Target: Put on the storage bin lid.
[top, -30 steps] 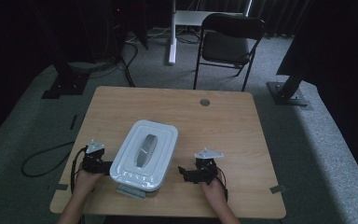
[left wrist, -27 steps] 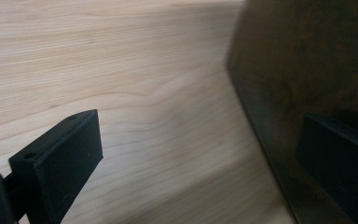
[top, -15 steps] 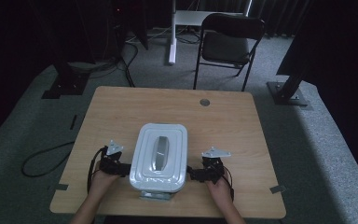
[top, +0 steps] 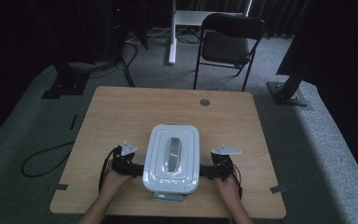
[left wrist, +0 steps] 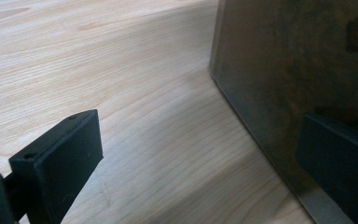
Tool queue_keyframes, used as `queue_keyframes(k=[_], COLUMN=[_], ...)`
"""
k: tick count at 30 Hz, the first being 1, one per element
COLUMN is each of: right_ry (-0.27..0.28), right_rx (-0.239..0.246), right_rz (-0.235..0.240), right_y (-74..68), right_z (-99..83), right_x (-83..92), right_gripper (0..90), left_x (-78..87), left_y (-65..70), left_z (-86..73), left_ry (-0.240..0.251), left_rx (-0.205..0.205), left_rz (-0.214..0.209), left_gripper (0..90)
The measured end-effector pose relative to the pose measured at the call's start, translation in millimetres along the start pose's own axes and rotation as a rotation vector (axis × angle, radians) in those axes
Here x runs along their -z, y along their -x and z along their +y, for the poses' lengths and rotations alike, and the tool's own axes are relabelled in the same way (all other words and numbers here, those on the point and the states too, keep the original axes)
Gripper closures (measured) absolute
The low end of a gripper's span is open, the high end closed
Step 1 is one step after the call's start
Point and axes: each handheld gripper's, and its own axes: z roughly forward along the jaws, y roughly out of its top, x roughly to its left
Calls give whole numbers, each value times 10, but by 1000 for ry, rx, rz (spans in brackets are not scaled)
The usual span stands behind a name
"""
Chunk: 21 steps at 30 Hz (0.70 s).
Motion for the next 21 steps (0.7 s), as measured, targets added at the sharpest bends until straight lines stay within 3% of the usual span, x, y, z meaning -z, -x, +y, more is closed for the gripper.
queue_keyframes(k=[8, 12, 17, 21], right_ry=[5, 9, 17, 28], right_rx=[-4, 9, -17, -24], right_rz=[-8, -33, -51, -76], right_y=[92, 134, 249, 309], right_z=[37, -10, -78, -104], right_x=[-39, -33, 37, 88], right_gripper=[115, 115, 115, 115], left_x=[-17, 3, 91, 151], left_y=[-10, -58, -178, -259], left_z=[-2, -44, -108, -143], left_ry=[13, 29, 88, 106], left_rx=[-4, -17, 23, 44], left_rz=[-19, -7, 21, 26], left_gripper=[18, 19, 19, 19])
